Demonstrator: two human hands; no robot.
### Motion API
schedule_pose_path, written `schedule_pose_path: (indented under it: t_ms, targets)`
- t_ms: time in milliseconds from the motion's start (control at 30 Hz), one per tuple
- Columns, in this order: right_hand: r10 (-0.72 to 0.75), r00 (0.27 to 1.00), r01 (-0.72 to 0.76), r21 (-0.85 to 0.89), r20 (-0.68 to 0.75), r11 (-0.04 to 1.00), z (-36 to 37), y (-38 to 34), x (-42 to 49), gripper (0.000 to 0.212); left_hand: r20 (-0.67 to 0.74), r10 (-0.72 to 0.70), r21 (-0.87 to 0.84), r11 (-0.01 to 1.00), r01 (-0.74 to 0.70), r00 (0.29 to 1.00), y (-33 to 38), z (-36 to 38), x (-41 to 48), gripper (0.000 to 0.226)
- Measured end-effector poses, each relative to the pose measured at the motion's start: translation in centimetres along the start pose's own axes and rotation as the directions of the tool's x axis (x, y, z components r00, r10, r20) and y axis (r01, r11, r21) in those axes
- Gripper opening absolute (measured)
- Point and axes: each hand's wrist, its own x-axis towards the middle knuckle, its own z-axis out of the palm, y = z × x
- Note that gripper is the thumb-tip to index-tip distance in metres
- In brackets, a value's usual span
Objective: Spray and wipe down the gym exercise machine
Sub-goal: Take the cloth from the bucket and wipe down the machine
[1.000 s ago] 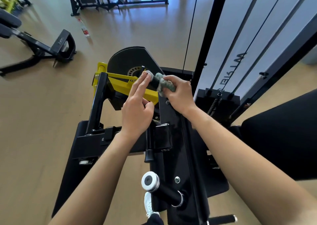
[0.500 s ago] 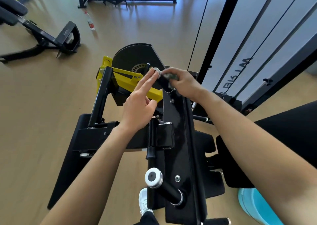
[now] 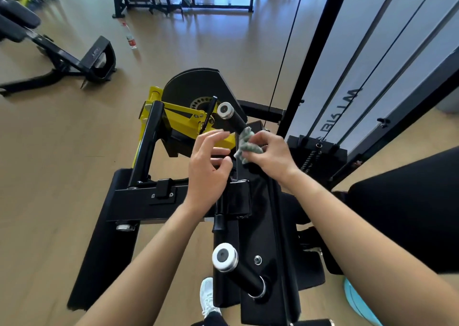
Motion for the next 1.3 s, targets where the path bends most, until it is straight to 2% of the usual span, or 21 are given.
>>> schedule_pose_path:
  t_ms: [67,133,233,300,367,433,500,600,667,733,867,933,1033,1133,1300]
  targets:
    - [0.017,0.999,-0.02,0.103,0.027,0.995,0.4,0.1,-1.0,0.028,-0.008,-0.114,-0.01,0.993,0.114,0.993,-0.5,0.6,-0.6,0.044]
    - [0.034,0.996,-0.054,0.256,0.082,0.965,0.8,-0.5,-1.8,0.03,0.06,-0.211,-0.043,0.976,0.213,0.976,-1.2,1.1,-0.4,0.044]
    - [0.01,0.985,-0.074,0.366,0.174,0.928,1.0,-1.5,-2.3,0.037,0.1,-0.282,-0.142,0.945,0.294,0.954,-1.8,1.0,0.6,0.037]
    - [-0.016,0.986,-0.033,0.29,0.165,0.957,0.7,-1.9,-2.0,0.036,0.081,-0.319,-0.153,0.932,0.328,0.944,-1.9,0.7,1.5,0.028]
    - [-0.04,0.999,0.037,0.094,0.035,0.995,0.2,-2.5,-1.2,0.035,0.05,-0.377,-0.139,0.915,0.38,0.925,-2.2,0.6,2.8,0.019]
    - [-0.098,0.991,0.098,0.003,-0.091,0.995,-0.2,-3.7,-0.1,0.04,0.004,-0.434,-0.13,0.893,0.43,0.901,-2.8,0.7,4.4,0.02]
    - [-0.169,0.983,0.17,0.007,-0.072,0.985,-0.4,-5.3,0.9,0.044,-0.001,-0.481,-0.159,0.865,0.475,0.877,-3.4,1.2,5.8,0.024]
    - [-0.245,0.969,0.245,0.003,0.038,0.969,-0.1,-6.7,2.2,0.035,0.13,-0.524,-0.29,0.792,0.538,0.842,-3.8,2.8,6.9,0.017]
    - [-0.269,0.962,0.271,-0.042,0.043,0.962,-0.2,-6.9,2.9,0.03,0.21,-0.54,-0.326,0.747,0.579,0.815,-4.1,3.6,6.9,0.021]
    - [-0.276,0.96,0.279,-0.071,0.043,0.958,-0.6,-6.7,3.5,0.026,0.222,-0.538,-0.338,0.739,0.582,0.813,-4.0,3.5,6.6,0.021]
    - [-0.268,0.961,0.272,-0.053,0.061,0.961,-0.9,-6.7,4.3,0.022,0.07,-0.472,-0.478,0.757,0.445,0.879,-2.7,1.9,6.1,0.011]
    - [-0.266,0.962,0.269,-0.035,0.069,0.963,-0.9,-6.7,4.5,0.021,0.02,-0.424,-0.527,0.765,0.37,0.905,-2.2,1.4,5.6,0.014]
    - [-0.266,0.963,0.266,-0.002,0.054,0.964,-0.8,-6.6,4.7,0.018,0.058,-0.399,-0.49,0.788,0.374,0.915,-2.8,1.8,5.4,0.015]
    - [-0.26,0.966,0.259,0.046,0.003,0.965,-0.3,-6.6,4.7,0.016,0.145,-0.447,-0.316,0.824,0.47,0.882,-3.9,2.5,6.6,0.014]
    - [-0.247,0.969,0.247,0.08,-0.016,0.966,-0.2,-6.7,4.8,0.016,0.276,-0.493,-0.13,0.831,0.54,0.825,-3.9,2.9,8.6,0.031]
